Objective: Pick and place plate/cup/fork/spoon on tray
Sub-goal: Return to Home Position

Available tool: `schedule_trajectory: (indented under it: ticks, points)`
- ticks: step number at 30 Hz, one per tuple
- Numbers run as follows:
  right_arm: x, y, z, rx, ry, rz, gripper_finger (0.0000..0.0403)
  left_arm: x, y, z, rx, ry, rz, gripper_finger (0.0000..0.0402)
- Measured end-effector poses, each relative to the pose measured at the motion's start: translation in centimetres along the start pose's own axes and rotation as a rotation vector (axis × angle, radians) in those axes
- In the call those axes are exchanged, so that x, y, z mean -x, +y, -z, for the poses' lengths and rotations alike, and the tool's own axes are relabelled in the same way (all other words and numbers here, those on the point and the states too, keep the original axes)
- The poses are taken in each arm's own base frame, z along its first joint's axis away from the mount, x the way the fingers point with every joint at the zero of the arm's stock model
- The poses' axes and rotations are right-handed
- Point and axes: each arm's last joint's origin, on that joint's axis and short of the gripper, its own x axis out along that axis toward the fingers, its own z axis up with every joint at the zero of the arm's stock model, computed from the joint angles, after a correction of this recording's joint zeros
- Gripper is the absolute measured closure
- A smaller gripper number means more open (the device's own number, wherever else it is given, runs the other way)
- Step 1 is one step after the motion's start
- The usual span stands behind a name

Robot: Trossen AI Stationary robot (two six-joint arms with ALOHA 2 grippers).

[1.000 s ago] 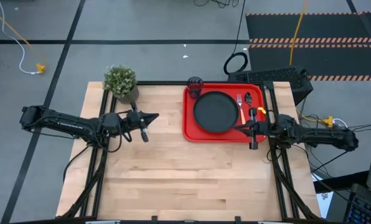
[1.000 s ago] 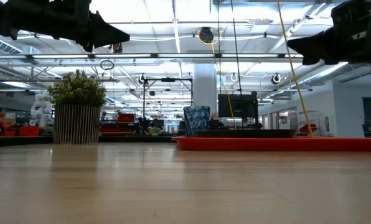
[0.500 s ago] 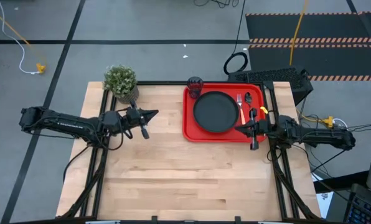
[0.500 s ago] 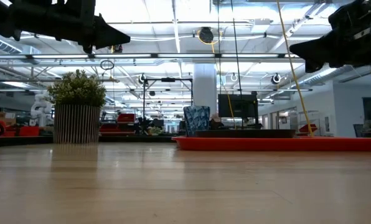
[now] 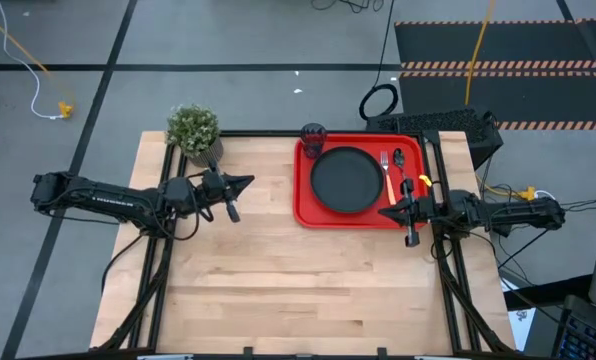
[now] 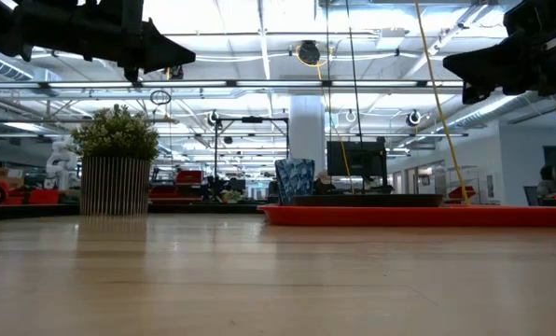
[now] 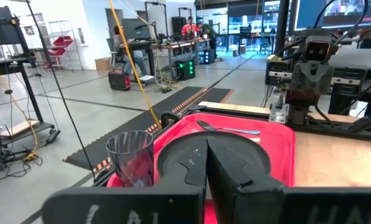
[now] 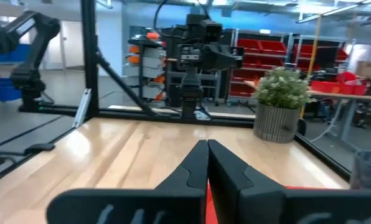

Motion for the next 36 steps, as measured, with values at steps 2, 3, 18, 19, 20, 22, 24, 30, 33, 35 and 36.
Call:
schedule_trajectory:
  ticks: [2,3,18,19,20,22,24,30,33,35,36]
  points:
    - [0.2,0.1,0.0,0.008,0.001,-0.013,0.0403,0.0,0.0,0.0,0.001,0.000,0.000,0.0397]
    - [0.3,0.2,0.0,0.009,-0.004,-0.017,0.0403,0.0,0.0,0.0,0.001,0.000,0.000,0.0398]
    - [0.8,0.2,0.7,-0.005,0.063,0.001,0.0403,0.0,0.0,0.0,0.002,0.001,0.001,0.0396]
    - [0.8,0.2,0.8,-0.004,0.078,0.000,0.0403,0.0,0.0,0.0,0.002,0.001,0.001,0.0398]
    - [0.8,0.2,0.9,-0.004,0.090,-0.001,0.0403,0.0,0.0,0.0,0.002,0.001,0.002,0.0398]
    - [0.9,0.2,1.1,-0.003,0.112,-0.002,0.0403,0.0,0.0,0.0,0.004,0.001,0.002,0.0396]
    - [0.9,0.2,1.2,-0.002,0.124,-0.004,0.0403,0.0,0.0,0.0,0.004,0.001,0.002,0.0394]
    - [0.9,0.2,1.4,0.019,0.135,-0.008,0.0403,0.0,0.0,0.0,0.004,0.000,0.016,0.0397]
    - [0.9,0.2,1.4,0.018,0.138,-0.010,0.0403,0.0,-0.1,0.0,0.004,0.000,0.020,0.0396]
    - [0.9,0.2,1.4,0.018,0.138,-0.011,0.0403,0.0,-0.1,0.0,0.004,0.000,0.020,0.0398]
    - [0.9,0.2,1.4,0.025,0.134,-0.009,0.0403,0.0,-0.1,0.0,0.005,0.000,0.020,0.0398]
